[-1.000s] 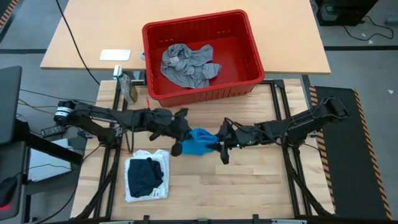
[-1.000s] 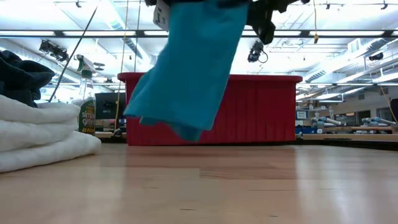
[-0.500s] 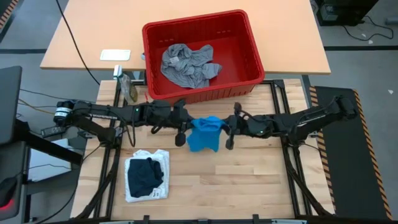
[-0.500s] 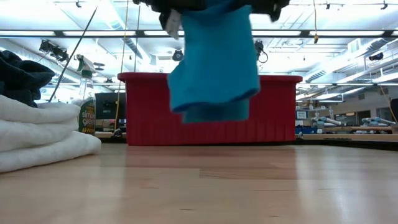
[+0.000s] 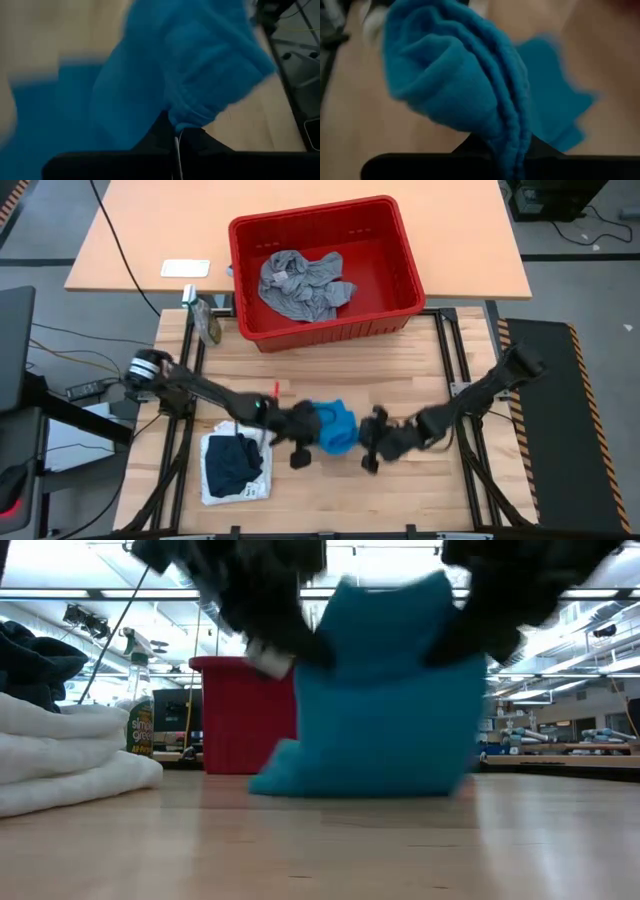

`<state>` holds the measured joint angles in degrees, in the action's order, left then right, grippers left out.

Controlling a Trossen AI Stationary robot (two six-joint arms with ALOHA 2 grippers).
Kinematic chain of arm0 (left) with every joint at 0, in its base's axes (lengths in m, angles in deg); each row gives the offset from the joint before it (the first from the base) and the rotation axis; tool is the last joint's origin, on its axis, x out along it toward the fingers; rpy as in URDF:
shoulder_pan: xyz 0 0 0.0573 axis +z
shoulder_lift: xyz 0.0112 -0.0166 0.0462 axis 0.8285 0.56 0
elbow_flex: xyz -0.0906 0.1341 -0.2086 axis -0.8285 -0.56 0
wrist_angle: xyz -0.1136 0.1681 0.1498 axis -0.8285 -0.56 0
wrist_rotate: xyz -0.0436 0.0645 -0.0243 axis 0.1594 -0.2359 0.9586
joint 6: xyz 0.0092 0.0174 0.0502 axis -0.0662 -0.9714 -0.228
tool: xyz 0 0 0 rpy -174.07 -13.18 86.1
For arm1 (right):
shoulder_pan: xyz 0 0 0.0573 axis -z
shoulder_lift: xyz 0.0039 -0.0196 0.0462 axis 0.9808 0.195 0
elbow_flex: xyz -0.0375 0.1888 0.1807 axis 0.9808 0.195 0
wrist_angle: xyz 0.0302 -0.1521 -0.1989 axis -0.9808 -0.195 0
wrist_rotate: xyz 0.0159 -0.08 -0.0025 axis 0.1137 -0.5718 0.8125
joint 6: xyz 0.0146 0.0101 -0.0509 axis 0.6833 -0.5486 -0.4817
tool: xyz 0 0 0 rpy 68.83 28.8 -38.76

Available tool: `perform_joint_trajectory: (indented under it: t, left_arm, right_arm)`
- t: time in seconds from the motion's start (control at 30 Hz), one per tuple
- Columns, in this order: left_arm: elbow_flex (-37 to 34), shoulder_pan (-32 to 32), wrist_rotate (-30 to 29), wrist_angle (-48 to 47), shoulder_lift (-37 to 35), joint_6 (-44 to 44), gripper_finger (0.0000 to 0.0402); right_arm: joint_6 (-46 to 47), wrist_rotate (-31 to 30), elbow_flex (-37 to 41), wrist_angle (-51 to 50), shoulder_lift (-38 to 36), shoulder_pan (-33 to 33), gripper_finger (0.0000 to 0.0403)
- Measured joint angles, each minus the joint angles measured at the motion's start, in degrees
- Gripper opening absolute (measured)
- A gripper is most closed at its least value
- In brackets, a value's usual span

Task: Fold laundry
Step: Fold the light blue shorts

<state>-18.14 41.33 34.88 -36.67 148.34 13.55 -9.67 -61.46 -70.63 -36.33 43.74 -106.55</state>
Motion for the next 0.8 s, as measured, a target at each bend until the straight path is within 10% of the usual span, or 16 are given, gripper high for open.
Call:
perform_joint_trajectory:
  t: [0.37, 0.8]
  left_arm:
    - [0.01, -1.63, 4.23, -1.39, 4.4, 22.55, 0.0011]
    - [0.07, 4.16, -1.55, -13.47, 3.25, 43.64, 0.005]
  right_arm:
    - [31.68, 3.38, -1.36, 2.46, 9.57, -1.0, 0.0018]
    - [31.88, 29.92, 2.47, 8.39, 11.06, 18.84, 0.0025]
